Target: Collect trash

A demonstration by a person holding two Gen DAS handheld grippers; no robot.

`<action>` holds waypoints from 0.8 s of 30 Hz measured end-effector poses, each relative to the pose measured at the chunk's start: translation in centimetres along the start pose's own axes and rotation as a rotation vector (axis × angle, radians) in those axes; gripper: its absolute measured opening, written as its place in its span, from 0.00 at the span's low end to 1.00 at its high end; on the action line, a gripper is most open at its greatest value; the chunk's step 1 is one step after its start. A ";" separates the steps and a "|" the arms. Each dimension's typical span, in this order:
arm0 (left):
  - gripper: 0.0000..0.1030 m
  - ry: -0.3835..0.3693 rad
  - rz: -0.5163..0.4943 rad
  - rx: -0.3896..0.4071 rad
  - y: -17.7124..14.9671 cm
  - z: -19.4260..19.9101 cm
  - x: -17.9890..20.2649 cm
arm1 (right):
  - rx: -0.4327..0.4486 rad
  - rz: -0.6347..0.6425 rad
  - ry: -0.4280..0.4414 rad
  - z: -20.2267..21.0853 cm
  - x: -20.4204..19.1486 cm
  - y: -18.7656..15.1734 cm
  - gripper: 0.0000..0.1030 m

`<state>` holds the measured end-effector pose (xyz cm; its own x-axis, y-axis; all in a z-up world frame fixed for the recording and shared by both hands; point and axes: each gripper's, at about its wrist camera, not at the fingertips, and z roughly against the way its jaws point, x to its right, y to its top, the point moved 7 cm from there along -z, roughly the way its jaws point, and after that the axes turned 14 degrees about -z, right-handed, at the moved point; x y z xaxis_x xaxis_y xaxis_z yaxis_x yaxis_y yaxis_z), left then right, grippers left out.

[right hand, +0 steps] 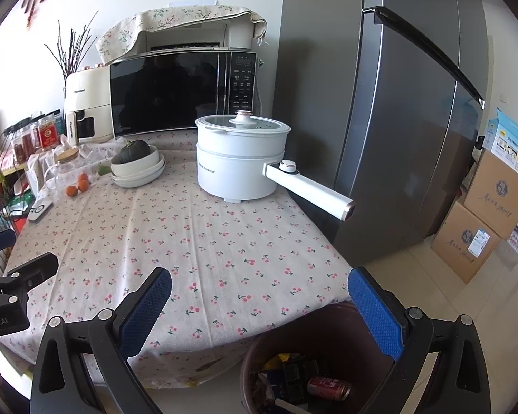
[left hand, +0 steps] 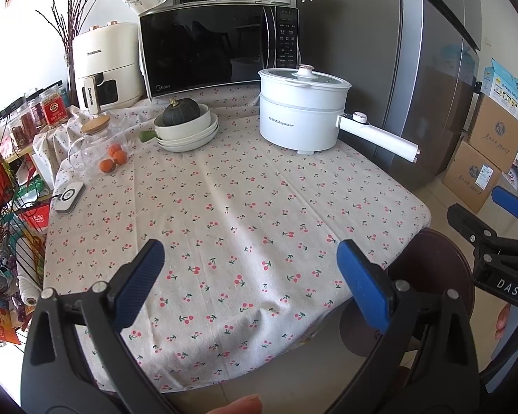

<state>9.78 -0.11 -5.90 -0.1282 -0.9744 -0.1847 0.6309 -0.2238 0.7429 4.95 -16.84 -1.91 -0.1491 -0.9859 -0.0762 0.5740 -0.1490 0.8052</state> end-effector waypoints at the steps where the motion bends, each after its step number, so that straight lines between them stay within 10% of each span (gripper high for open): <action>1: 0.97 -0.001 0.000 0.000 -0.1 0.0 0.0 | 0.000 -0.001 -0.003 0.0 0.1 0.0 1.00; 24: 0.97 -0.059 -0.050 -0.023 0.1 1.0 3.1 | -0.062 0.003 -0.126 3.5 3.2 -1.2 1.00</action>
<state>8.72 -3.21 -5.74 -0.2042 -0.9618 -0.1824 0.6402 -0.2721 0.7184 0.97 -19.50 -1.11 -0.2451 -0.9695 0.0039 0.6227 -0.1543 0.7671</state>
